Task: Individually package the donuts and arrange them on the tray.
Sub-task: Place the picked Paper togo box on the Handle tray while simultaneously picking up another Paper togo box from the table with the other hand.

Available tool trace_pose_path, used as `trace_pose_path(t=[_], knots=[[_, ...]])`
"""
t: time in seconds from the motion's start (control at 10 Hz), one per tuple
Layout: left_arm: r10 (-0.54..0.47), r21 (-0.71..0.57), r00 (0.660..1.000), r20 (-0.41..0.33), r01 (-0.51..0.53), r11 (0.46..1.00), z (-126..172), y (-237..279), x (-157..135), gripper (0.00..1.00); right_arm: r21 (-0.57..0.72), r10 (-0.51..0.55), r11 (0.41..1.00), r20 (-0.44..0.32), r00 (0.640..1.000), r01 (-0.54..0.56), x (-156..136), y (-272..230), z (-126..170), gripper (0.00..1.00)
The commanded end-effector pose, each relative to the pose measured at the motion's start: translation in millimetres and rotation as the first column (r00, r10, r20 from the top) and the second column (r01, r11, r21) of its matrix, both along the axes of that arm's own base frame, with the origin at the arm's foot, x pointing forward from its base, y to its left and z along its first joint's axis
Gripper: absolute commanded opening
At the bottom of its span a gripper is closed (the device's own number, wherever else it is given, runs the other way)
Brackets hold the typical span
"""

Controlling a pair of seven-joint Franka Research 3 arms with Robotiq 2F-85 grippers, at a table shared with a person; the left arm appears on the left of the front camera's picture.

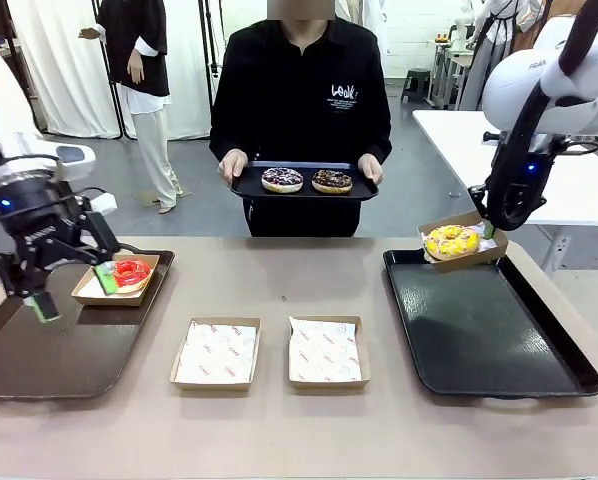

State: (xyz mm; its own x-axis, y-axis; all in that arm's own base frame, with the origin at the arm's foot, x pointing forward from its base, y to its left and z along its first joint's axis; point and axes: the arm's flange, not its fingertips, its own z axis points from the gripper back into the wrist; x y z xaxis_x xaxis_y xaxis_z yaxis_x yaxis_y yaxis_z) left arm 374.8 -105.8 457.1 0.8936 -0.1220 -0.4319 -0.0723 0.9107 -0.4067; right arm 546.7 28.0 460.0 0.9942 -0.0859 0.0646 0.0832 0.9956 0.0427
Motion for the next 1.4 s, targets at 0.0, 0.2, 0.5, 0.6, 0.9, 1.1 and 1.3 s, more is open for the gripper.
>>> trace_pose_path(t=[0.0,0.2,0.5,0.6,0.9,1.1,1.3], knots=[[0.051,0.036,0.996,0.071,-0.053,0.998,-15,-25,11,1.00,-0.011,0.040,0.999,-0.015,0.999,-0.041,10,2,-4,0.02],[0.064,0.093,0.977,0.202,-0.084,0.992,-31,-50,19,1.00,0.000,0.014,1.000,-0.007,1.000,-0.014,5,2,-5,0.02],[-0.016,0.174,0.948,0.317,-0.042,0.984,-53,-81,15,1.00,0.000,0.014,1.000,-0.007,1.000,-0.014,5,2,-5,0.02],[-0.033,0.189,0.940,0.339,-0.034,0.981,-60,-88,14,1.00,0.000,0.014,1.000,-0.007,1.000,-0.014,5,2,-5,0.02],[-0.057,0.173,0.919,0.390,-0.012,0.985,-67,-99,13,1.00,0.000,0.014,1.000,-0.007,1.000,-0.014,5,2,-5,0.02],[-0.060,0.162,0.938,0.341,0.004,0.987,-65,-97,13,1.00,0.000,0.014,1.000,-0.007,1.000,-0.014,5,2,-5,0.02],[-0.060,0.162,0.938,0.341,0.004,0.987,-65,-97,13,1.00,0.000,0.014,1.000,-0.007,1.000,-0.014,5,2,-5,0.02]])
